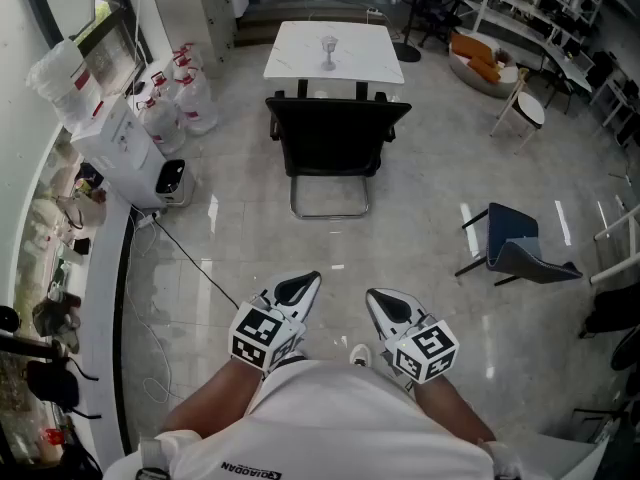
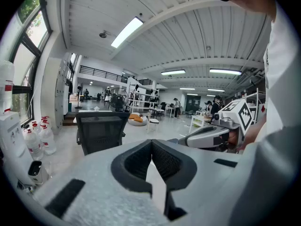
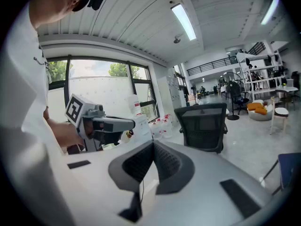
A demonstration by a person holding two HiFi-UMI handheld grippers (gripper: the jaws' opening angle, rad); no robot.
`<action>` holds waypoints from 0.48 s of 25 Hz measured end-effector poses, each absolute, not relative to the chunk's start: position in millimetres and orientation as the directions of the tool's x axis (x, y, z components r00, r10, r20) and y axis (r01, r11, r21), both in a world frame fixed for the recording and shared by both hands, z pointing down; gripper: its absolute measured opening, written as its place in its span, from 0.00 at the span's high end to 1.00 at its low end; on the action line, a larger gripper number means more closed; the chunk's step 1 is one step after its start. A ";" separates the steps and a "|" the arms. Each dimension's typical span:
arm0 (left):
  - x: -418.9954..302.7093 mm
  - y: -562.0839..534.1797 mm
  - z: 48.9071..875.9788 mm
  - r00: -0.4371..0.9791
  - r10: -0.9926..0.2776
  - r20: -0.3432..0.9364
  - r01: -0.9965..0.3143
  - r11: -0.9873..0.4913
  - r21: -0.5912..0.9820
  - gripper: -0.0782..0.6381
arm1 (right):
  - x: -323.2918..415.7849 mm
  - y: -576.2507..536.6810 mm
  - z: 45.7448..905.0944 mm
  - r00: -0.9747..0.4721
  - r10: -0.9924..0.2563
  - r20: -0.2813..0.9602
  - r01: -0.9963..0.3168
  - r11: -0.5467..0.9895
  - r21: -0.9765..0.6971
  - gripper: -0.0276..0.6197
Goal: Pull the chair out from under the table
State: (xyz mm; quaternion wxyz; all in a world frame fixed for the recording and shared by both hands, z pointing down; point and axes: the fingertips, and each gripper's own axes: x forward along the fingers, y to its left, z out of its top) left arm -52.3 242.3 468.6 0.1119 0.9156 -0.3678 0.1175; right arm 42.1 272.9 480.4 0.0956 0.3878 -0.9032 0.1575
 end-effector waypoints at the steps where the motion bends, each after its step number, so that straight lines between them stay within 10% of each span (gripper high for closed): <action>1: -51.8 242.8 467.4 0.703 -0.646 0.298 -0.699 -0.705 0.118 0.88 | 41.8 273.4 479.2 -0.681 -0.670 0.294 -0.730 0.650 -0.211 0.95; 12: -35.9 254.5 466.7 0.700 -0.646 0.304 -0.700 -0.704 0.118 0.88 | 51.9 282.1 480.2 -0.701 -0.655 0.282 -0.713 0.654 -0.252 0.95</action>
